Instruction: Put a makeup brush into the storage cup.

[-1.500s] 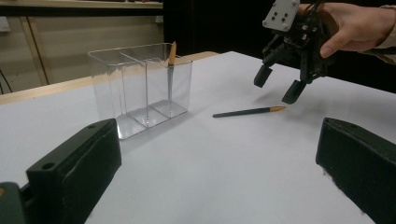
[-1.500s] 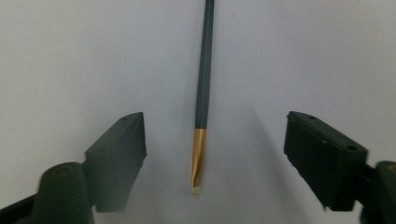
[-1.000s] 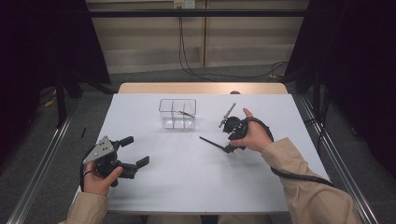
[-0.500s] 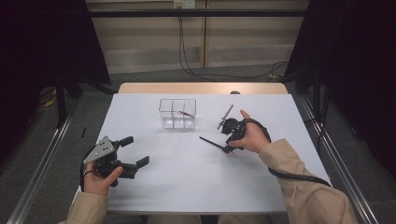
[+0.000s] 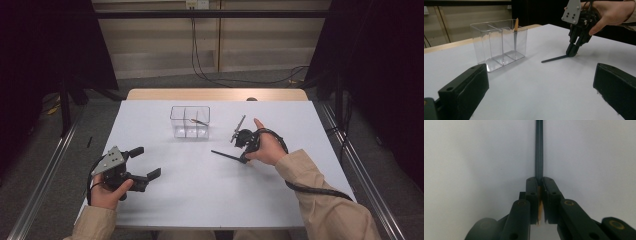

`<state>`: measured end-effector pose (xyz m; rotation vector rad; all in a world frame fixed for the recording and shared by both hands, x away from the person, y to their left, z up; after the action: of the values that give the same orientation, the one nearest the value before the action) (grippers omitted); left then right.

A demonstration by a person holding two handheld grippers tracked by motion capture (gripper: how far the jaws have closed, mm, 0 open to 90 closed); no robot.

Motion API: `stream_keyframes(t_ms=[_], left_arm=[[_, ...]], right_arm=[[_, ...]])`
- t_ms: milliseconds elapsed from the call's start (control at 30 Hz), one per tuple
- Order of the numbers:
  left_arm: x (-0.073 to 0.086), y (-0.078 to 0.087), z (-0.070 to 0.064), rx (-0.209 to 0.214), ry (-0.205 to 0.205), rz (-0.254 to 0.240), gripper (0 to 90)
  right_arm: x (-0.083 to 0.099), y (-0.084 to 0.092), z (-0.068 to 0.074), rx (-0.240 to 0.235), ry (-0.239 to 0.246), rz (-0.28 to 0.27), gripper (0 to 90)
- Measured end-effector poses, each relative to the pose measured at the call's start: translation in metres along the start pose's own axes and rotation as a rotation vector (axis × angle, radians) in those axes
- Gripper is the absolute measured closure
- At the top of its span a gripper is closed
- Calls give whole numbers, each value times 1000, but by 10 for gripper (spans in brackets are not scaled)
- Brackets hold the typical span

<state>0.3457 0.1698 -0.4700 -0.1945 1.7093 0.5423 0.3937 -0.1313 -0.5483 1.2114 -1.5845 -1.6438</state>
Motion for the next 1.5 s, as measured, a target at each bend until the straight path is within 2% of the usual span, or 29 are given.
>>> stream_keyframes(t_ms=[167,267,633,667,767,800,900,967,1500], left_arm=[[-1,0,-1,3,-6,1,0],[-1,0,-1,3,-2,0,0],[-1,-8,-5,22,-3,14,0],[-1,-9,-5,23,-5,17,0],[-3,-12,-6,32,-3,12,0],[-3,-12,-6,32,-9,18,0],[-4,-14,-7,35,-6,14,0],[-4,-15,-7,38,-10,17,0],[-6,-19,-10,50,-9,16,0]], right_arm=[[-1,0,1,5,13,15,841],[1,1,0,7,39,26,841],[9,14,2,-16,30,-10,841],[10,15,1,-15,47,-9,841],[12,18,3,-20,56,-14,841],[12,19,4,-21,45,-21,841],[14,20,5,-24,78,-22,841],[13,22,7,-24,74,-31,841],[10,30,24,-56,137,-68,841]])
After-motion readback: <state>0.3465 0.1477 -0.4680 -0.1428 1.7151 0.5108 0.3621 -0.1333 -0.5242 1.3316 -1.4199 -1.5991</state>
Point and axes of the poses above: each handheld gripper's, and its own axes: y roughly backward along the jaws, x roughly out of its underside, z roughly to its left, the point moved 10 cm from there along -y, roughly forward along the jaws, and after that the axes turned 8 degrees about x, right-handed, at the moved point
